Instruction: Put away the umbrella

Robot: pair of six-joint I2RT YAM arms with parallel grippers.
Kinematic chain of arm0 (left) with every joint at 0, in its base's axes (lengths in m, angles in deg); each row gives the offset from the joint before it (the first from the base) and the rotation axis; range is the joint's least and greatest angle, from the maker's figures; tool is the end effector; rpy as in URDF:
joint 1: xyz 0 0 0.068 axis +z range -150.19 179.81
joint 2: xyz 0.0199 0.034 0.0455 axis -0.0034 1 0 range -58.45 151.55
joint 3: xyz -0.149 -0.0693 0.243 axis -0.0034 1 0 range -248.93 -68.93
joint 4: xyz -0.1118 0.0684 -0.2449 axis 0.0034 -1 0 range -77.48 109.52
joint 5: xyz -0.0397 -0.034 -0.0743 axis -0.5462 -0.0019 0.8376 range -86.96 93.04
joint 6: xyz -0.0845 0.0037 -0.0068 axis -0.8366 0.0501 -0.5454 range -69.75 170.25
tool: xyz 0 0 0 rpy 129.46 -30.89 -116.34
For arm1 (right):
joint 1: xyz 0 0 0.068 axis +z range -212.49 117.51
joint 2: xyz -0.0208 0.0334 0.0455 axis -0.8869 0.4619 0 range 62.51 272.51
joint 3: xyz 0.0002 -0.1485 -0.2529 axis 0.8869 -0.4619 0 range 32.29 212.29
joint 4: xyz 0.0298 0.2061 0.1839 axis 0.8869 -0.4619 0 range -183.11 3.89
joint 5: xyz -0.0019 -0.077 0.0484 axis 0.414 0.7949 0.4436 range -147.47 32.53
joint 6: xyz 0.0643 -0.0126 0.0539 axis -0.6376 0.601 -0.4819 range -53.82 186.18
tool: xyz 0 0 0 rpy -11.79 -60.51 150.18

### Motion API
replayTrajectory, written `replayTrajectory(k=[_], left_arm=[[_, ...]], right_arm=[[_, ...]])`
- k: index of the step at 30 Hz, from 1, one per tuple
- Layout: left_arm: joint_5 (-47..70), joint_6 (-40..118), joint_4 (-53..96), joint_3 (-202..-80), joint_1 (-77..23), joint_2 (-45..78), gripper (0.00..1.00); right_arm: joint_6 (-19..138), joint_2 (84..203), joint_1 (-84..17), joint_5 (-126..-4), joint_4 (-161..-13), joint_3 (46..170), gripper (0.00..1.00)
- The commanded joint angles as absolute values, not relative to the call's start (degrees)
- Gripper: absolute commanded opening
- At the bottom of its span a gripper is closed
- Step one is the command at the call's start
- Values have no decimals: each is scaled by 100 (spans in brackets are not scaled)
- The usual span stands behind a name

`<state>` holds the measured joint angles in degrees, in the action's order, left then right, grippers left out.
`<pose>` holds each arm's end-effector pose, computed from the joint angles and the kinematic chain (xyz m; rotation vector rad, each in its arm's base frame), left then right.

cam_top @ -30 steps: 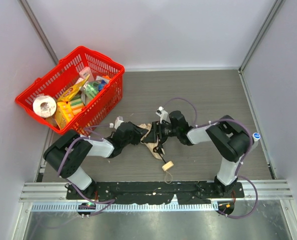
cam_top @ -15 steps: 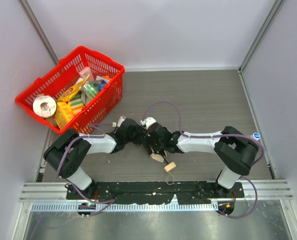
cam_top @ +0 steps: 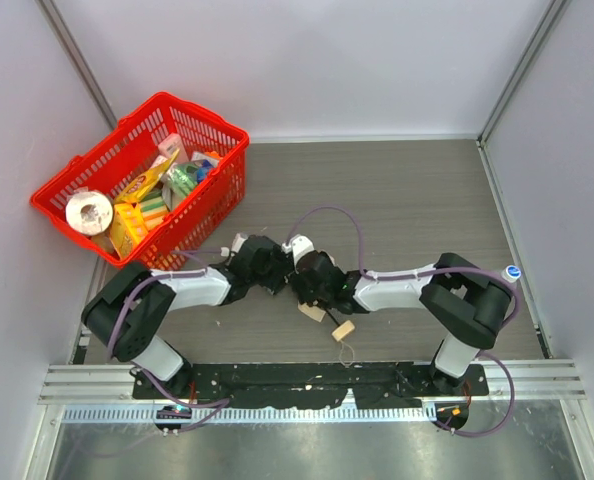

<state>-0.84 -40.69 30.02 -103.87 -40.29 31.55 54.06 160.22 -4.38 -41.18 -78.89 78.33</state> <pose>0.2521 -0.2055 0.1139 -1.1464 2.3263 -0.9519 0.2143 0.3048 0.1254 -0.7784 2.1912 0.2888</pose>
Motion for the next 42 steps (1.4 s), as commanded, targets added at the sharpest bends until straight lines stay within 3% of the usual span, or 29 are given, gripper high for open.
replayTrajectory(k=[1,3,9,15,18,20,22,24,26,28,30,31,33,35,42], left_arm=[[-21,-3712,2180,-10066,-4115,3120,88],[-57,-3580,2302,-9996,-4115,3032,100],[-136,-3360,2268,-9951,-4185,3075,100],[-364,-3115,2539,-10004,-4221,3603,94],[-513,-2939,2786,-10004,-4229,3744,78],[-505,-2833,3049,-9943,-4229,3761,61],[-452,-2806,3304,-9803,-4229,3718,37],[-426,-2797,3437,-9714,-4229,3648,22],[-417,-2806,3472,-9662,-4229,3569,8],[-374,-2850,3533,-9618,-4229,3489,2],[-295,-2894,3551,-9591,-4238,3428,0],[-251,-2911,3525,-9591,-4229,3419,0],[-119,-3052,3516,-9582,-4229,3392,0],[4,-3183,3464,-9608,-4229,3410,0],[137,-3702,2190,-10100,-4229,3454,0]], right_arm=[[5264,16095,-991,-6280,-7092,7229,1],[4950,16016,-1316,-7089,-6697,7017,1],[3834,16226,-2232,-9637,-5211,6718,1],[3270,16745,-2469,-10642,-4446,6911,1],[3094,16938,-2487,-10941,-4121,6911,1],[3006,17087,-2505,-11099,-4050,6964,1],[3014,17184,-2513,-11161,-4085,7017,1],[3049,17202,-2513,-11118,-4182,7043,1],[3258,17106,-2522,-10839,-4452,7078,1],[3749,16887,-2513,-10269,-5452,7236,6],[4154,16536,-2505,-9313,-6490,7403,21],[4305,16325,-2444,-9072,-7137,7543,36],[4525,15973,-2286,-8255,-7800,7710,53],[4780,15656,-2023,-7517,-8355,7913,62],[5484,15549,-819,-4791,-9174,8405,68]])
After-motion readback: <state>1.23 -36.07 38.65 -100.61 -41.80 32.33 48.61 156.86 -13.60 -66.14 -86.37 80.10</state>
